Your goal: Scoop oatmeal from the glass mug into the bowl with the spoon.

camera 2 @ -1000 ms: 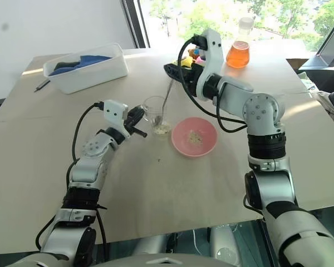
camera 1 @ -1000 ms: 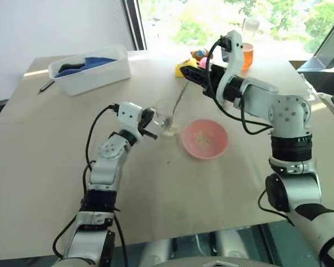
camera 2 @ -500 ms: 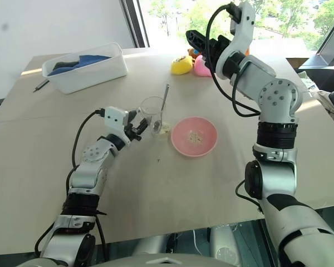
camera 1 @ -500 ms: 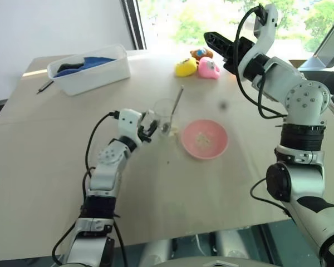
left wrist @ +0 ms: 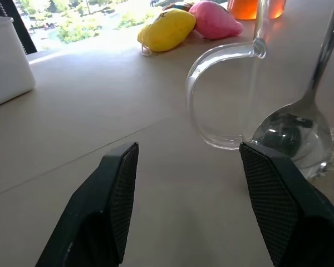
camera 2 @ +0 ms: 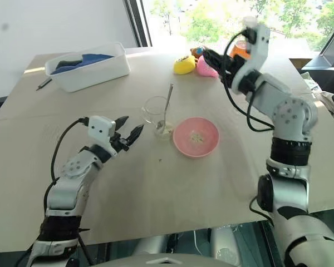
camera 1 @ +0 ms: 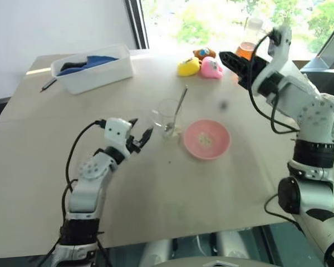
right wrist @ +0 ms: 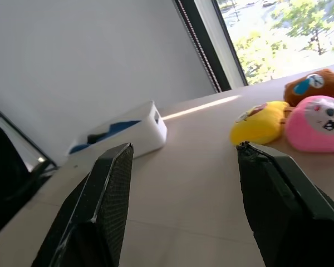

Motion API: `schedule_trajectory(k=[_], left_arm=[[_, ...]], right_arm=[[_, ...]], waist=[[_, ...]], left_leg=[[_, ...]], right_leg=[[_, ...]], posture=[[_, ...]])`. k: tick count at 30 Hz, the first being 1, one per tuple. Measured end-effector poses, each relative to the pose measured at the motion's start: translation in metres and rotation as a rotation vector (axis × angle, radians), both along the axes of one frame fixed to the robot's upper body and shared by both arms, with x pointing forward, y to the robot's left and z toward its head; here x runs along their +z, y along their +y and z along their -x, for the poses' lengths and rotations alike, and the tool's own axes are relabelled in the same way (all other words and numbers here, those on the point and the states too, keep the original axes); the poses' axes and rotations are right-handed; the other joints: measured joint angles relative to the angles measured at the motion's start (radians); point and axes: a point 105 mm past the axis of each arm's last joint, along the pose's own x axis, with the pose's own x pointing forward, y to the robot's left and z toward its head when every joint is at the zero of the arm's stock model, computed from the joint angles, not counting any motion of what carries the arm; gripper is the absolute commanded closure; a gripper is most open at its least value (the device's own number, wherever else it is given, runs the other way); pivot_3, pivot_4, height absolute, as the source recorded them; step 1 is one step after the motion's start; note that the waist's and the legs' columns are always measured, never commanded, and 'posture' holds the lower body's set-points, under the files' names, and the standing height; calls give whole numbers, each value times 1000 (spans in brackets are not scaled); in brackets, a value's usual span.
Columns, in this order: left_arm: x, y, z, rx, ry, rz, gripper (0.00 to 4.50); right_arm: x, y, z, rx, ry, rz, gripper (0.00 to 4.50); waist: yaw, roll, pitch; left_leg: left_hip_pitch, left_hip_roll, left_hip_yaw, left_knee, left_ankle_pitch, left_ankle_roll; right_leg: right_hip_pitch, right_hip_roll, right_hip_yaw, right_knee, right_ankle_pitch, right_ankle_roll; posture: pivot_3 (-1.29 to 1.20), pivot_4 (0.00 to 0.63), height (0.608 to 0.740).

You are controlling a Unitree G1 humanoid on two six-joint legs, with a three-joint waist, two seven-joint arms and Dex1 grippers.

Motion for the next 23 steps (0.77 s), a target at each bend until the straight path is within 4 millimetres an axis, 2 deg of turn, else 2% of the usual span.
schedule_trajectory(k=[2, 8, 11, 13, 15, 17, 20, 23], left_arm=[[-3, 1, 18, -17, 28, -7, 1495], [-29, 1, 69, -58, 179, 11, 1495], [-48, 16, 100, -11, 282, -2, 1495], [-64, 24, 117, 29, 361, 11, 1495], [-64, 23, 120, 21, 350, 13, 1495], [-66, 23, 128, 21, 345, 1, 1495], [-75, 27, 137, 51, 373, 19, 1495], [-71, 27, 132, 55, 346, 19, 1495]], right_arm=[[-31, -27, 6, -60, 7, 140, 1505], [-83, -70, 37, -86, 53, 240, 1505], [-132, -96, 80, -14, 121, 375, 1505], [-159, -97, 104, 61, 166, 383, 1505], [-157, -94, 106, 85, 117, 398, 1505], [-160, -96, 111, 97, 61, 476, 1505], [-187, -98, 126, 151, 96, 523, 1505], [-192, -98, 128, 173, 96, 500, 1505]], waist=[[0, 0, 0], [-2, 2, 1], [16, 2, 1], [18, 3, 2], [18, 4, 4], [19, 2, 5], [22, 0, 7], [25, 1, 8]], left_leg=[[-1, 0, 1, 0, 0, 1], [3, 2, 2, -2, -1, 1], [8, 4, 0, -3, -4, 6], [8, 4, 2, -1, -4, 6], [10, 4, 4, 0, -4, 7], [20, 4, 4, -1, -5, 7], [25, 6, 3, -2, -5, 8], [25, 5, 3, -2, -5, 8]], right_leg=[[0, 0, 1, -1, 0, 0], [1, 1, 3, 0, 0, 0], [10, 2, 2, -5, 0, 0], [10, 2, 2, -4, 0, 0], [11, 2, 3, -4, 1, 1], [20, 3, 2, -5, 0, 2], [28, 4, 1, -10, -2, -1], [28, 4, 1, -10, 0, 2]], posture=[[0, 150, 740], [0, 150, 740], [0, 150, 740], [0, 150, 740], [0, 150, 740], [0, 150, 740], [0, 150, 740], [0, 150, 740]])
